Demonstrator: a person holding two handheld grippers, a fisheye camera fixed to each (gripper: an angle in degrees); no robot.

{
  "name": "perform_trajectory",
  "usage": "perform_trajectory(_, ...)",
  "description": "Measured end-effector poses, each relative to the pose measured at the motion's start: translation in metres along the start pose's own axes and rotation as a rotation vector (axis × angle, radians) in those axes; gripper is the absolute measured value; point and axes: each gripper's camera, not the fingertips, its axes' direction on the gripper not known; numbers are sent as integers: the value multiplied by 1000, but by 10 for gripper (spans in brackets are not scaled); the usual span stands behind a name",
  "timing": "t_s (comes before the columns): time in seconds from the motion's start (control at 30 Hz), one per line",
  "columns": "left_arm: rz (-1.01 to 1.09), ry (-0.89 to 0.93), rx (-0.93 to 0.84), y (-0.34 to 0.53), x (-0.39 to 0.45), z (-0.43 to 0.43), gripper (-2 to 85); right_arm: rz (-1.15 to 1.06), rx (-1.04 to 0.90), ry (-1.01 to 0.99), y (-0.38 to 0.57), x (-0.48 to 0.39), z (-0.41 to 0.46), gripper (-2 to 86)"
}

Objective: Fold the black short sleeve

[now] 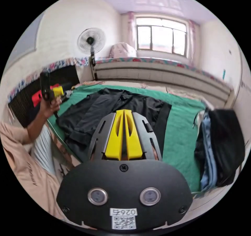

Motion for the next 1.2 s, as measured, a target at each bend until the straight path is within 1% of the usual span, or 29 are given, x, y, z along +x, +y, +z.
perform_trajectory(0.07, -74, -3, -12, -21, -17, 35, -5, 208, -40, -76, -8, 65, -1, -10)
perform_trajectory(0.1, -117, -28, -35, -37, -29, 60, -4, 244, -54, -88, -7, 79, 1, -9)
perform_trajectory(0.17, -144, -85, -99, -62, -45, 104, 1, 342, -149, -83, 2, 121, 15, 0)
perform_trajectory(0.2, -151, -132, -161, -78, -54, 136, 10, 359, -177, -76, 5, 129, 20, 8)
perform_trajectory(0.23, -146, -166, -220, -95, -64, 168, 36, 389, -232, -57, 12, 142, 31, 23)
perform_trajectory(0.27, -152, -179, -248, -103, -69, 184, 58, 416, -279, -52, 19, 152, 41, 44)
perform_trajectory(0.33, -220, -160, -344, -132, -94, 243, 108, 456, -329, -87, 25, 164, 55, 77)
perform_trajectory(0.4, -304, -120, -373, -153, -114, 281, 114, 485, -363, -151, 28, 173, 69, 103)
perform_trajectory(0.47, -366, -131, -417, -174, -128, 314, 111, 520, -427, -233, 29, 182, 93, 128)
perform_trajectory(0.53, -362, -236, -496, -201, -135, 356, 117, 543, -429, -240, 26, 185, 102, 122)
perform_trajectory(0.6, -328, -318, -578, -219, -136, 390, 131, 529, -447, -212, 20, 181, 106, 118)
perform_trajectory(0.73, -320, -333, -749, -242, -141, 464, 164, 496, -471, -110, 14, 159, 117, 104)
perform_trajectory(0.83, -363, -319, -783, -253, -146, 496, 191, 423, -504, -28, 11, 135, 123, 91)
perform_trajectory(0.93, -401, -298, -797, -268, -149, 514, 206, 336, -517, 4, 11, 110, 126, 43)
perform_trajectory(1.0, -400, -300, -818, -276, -148, 526, 210, 296, -485, -14, 11, 96, 121, 16)
perform_trajectory(1.07, -388, -310, -835, -282, -146, 537, 211, 257, -415, -70, 10, 78, 109, -8)
perform_trajectory(1.2, -334, -376, -894, -289, -140, 562, 189, 160, -297, -54, 7, 48, 81, -14)
